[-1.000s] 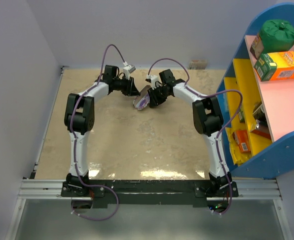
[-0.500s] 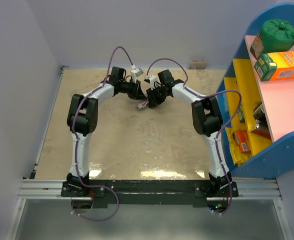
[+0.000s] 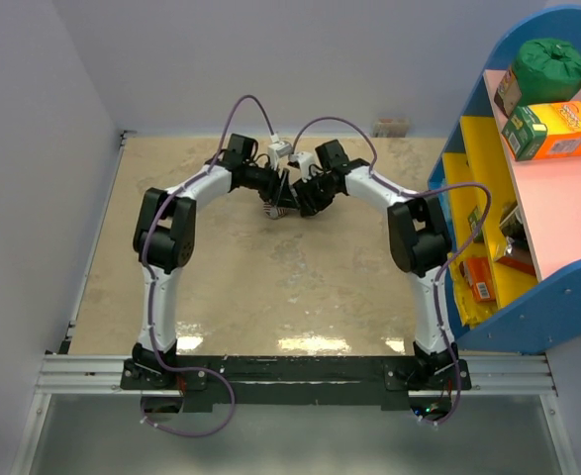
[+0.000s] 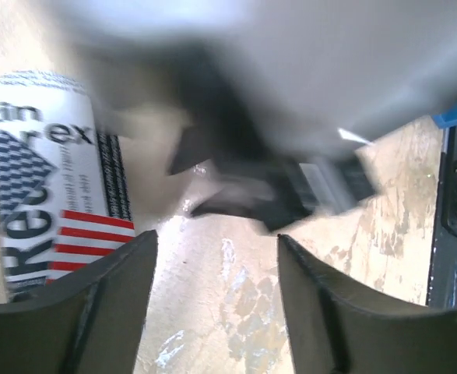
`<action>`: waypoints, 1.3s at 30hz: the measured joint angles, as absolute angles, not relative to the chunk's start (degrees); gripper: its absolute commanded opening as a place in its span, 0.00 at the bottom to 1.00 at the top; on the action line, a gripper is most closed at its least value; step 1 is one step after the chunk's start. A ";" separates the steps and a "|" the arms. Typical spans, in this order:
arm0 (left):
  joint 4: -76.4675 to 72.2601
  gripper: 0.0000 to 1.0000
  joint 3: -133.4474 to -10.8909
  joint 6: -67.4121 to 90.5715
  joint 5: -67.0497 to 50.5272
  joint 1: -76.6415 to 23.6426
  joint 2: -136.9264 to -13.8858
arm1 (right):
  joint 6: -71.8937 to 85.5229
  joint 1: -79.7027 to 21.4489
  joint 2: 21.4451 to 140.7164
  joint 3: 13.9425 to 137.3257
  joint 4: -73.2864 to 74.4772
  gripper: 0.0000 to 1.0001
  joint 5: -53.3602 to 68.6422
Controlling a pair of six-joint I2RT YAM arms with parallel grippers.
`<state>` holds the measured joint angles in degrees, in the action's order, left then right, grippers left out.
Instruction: Organize the sunglasses
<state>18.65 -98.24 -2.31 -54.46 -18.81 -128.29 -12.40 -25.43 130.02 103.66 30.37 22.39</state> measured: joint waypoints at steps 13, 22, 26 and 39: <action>19.46 1.00 -98.24 -3.42 -52.90 -15.86 -122.10 | -19.27 -23.49 105.30 86.00 29.21 0.59 16.84; 24.29 1.00 -99.68 -8.71 -44.93 -15.90 -122.15 | -21.26 -23.33 93.71 75.53 31.70 0.74 11.38; 26.33 1.00 -104.90 -11.29 -41.85 -16.40 -124.57 | -22.06 -23.70 85.36 70.48 30.79 0.77 7.60; 34.94 1.00 -116.86 -19.79 -33.43 -22.41 -136.42 | -23.51 -23.33 71.90 61.08 25.74 0.77 4.16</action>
<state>34.94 -116.86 -19.79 -33.43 -22.41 -136.42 -23.51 -23.33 71.90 61.08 25.74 4.16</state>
